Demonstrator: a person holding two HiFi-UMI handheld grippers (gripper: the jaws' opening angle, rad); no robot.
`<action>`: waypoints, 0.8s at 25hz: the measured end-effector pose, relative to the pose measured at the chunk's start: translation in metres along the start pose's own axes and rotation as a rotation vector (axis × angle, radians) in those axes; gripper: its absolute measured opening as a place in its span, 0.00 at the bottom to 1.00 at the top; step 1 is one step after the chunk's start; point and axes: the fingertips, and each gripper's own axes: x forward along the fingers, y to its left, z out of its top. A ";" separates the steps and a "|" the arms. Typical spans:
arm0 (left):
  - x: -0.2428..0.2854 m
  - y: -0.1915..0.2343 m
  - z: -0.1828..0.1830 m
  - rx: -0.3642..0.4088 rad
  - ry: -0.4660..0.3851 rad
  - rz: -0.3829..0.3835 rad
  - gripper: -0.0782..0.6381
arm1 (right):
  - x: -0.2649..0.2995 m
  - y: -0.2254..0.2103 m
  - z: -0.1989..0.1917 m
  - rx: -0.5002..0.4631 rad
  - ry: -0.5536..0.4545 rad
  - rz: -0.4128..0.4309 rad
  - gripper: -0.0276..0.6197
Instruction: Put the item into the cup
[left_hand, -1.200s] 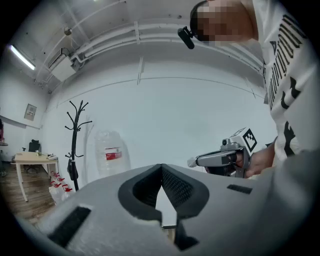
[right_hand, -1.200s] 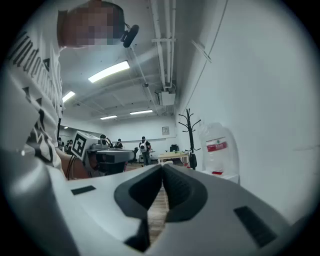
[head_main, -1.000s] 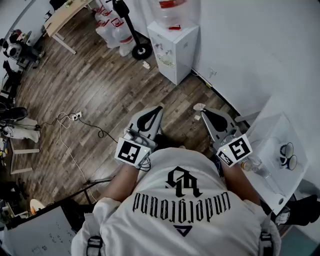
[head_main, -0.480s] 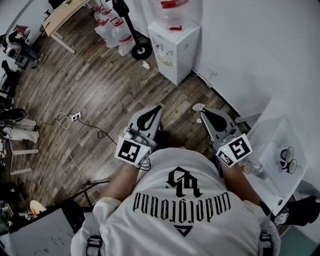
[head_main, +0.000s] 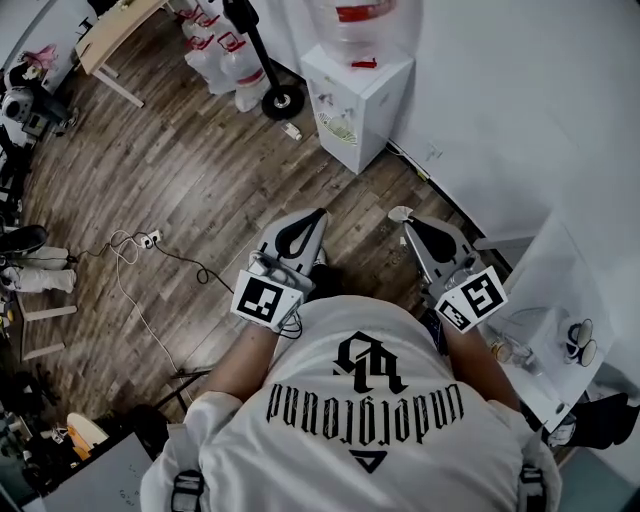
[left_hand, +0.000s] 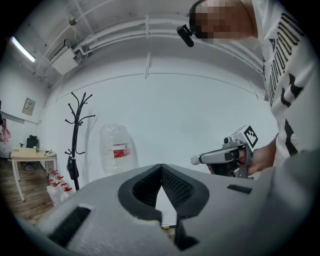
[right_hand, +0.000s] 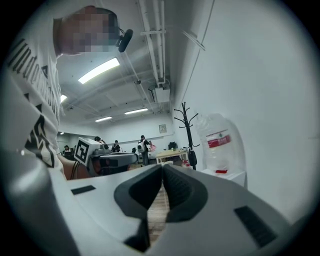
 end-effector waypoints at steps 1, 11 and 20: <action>0.004 0.013 0.000 -0.002 0.002 0.001 0.12 | 0.011 -0.004 0.000 0.004 0.005 -0.003 0.07; 0.025 0.135 -0.006 -0.024 0.027 -0.036 0.12 | 0.124 -0.042 0.004 0.020 0.035 -0.080 0.07; 0.020 0.216 -0.013 -0.021 0.040 -0.058 0.12 | 0.186 -0.065 0.008 0.038 0.036 -0.178 0.07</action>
